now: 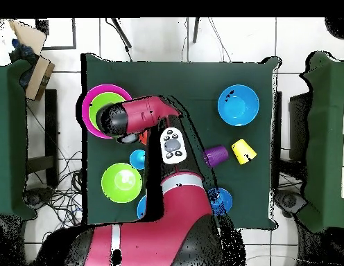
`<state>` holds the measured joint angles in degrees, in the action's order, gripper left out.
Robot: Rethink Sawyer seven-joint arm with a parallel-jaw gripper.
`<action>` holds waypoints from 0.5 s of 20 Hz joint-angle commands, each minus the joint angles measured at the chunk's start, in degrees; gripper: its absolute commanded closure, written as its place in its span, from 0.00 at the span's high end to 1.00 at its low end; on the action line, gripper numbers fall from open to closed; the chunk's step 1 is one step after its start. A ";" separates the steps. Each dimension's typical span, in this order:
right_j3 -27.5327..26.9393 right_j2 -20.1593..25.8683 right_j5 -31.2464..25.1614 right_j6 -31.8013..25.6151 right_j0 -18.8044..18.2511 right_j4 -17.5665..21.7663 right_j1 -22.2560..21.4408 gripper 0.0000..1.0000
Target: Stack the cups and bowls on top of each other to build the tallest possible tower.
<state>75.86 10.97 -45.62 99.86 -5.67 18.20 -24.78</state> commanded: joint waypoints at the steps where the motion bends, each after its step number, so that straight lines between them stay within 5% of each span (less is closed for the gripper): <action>1: -1.52 1.72 -4.49 3.69 0.11 -1.95 0.91 0.00; 10: -1.14 1.36 -6.52 3.48 0.11 -3.48 -0.58 0.00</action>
<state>75.85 10.97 -46.44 99.86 -5.67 16.10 -24.96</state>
